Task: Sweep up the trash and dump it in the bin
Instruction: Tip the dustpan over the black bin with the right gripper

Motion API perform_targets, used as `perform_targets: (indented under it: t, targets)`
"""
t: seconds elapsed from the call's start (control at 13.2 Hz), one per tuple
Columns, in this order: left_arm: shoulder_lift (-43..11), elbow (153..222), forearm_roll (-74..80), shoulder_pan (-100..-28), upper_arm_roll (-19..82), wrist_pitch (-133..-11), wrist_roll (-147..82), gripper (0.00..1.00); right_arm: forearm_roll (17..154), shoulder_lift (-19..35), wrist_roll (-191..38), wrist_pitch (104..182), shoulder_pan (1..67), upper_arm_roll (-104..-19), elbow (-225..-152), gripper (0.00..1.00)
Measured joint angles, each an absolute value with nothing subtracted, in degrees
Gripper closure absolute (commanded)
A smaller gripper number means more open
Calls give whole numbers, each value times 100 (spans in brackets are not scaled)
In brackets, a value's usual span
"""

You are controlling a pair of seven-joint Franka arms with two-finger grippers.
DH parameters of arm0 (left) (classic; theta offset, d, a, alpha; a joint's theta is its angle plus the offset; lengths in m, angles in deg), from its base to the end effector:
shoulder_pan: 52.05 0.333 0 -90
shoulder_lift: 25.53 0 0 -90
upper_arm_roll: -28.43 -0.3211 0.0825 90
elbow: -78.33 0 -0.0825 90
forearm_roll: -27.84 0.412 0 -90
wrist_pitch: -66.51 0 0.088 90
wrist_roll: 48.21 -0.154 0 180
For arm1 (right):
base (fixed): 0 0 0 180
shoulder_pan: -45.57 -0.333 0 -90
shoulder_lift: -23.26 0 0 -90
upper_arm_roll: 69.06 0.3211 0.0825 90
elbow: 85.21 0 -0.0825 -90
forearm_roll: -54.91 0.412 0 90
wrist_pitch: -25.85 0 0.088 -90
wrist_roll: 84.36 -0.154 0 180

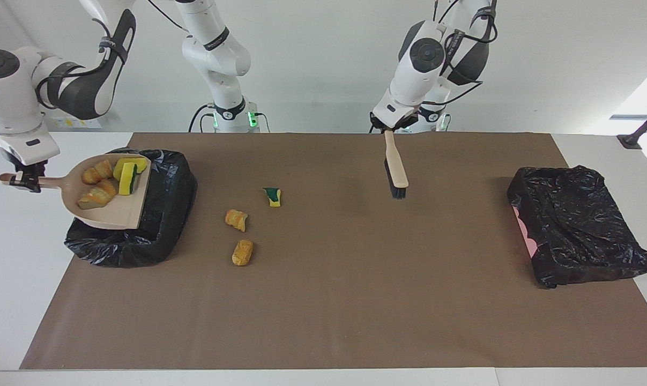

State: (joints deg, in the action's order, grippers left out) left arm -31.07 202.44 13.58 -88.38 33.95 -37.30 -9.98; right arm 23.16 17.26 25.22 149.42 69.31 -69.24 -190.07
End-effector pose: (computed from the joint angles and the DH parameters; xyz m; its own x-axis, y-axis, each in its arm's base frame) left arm 0.3514 -0.3574 0.3676 0.9424 0.0277 -0.3334 0.0298 -0.9996 0.0012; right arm 0.5808 -0.3034 0.4544 -0.1660 0.8432 -0.5113 0.9841 0.1752 -0.0305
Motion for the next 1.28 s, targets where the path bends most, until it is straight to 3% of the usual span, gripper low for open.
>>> perform_targets:
  t: [0.23,0.6,0.83,1.13,1.28]
  targets:
    - [-2674,20383,1175,-9300,3396,-4292,-890,100,1309,2126,1355,15217,6829,-6875,-19730,100]
    - [-2677,20622,971,-9446,3389,-4475,-1040,100,106,3104,-396,15279,6347,-6859,-21026,100]
    - [-2680,20708,868,-9519,3387,-4531,-1047,100,-88,3330,-227,15453,6514,-6873,-21111,100]
    - [-2673,20777,815,-9613,3390,-4660,-1043,100,-118,3484,686,16465,7139,-7042,-21090,100]
    - [-2652,20811,743,-9630,3390,-4751,-1035,100,-122,3498,828,16595,7199,-7155,-21091,100]
